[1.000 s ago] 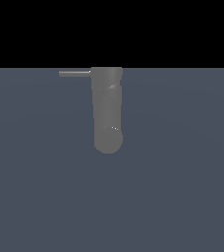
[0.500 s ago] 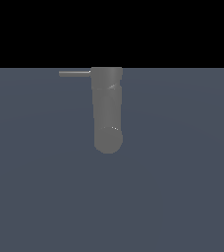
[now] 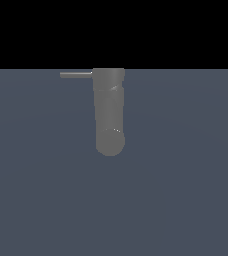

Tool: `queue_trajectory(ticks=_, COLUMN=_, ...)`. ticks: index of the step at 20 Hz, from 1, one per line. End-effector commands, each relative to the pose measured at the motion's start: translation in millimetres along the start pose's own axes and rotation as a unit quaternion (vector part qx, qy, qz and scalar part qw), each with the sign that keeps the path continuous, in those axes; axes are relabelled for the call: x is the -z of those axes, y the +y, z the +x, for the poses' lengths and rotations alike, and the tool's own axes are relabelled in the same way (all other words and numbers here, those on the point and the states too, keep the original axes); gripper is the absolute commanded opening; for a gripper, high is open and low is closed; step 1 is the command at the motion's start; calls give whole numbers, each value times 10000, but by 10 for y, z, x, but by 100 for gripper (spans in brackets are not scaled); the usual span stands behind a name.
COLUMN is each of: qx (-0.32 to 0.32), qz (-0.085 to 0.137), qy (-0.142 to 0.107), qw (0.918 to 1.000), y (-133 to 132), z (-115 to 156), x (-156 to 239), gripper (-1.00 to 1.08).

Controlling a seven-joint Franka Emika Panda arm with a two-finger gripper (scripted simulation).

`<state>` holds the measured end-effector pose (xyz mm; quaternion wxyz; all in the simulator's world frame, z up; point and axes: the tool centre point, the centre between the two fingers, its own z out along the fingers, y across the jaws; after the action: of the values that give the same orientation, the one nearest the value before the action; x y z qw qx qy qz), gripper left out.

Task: Turn on the faucet by rotating a designated handle.

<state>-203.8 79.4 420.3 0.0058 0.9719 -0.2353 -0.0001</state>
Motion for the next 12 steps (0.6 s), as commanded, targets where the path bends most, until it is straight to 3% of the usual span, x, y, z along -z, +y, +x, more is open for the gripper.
queue_trajectory(ticks=1, qx=-264, qz=9, qy=-6, qw=9997, y=-132, z=40, x=-76, gripper=-100)
queue_trajectory(ticks=12, qx=-1380, qz=36, qy=-28, qw=9904, y=-667, z=304, x=-399, gripper=-100)
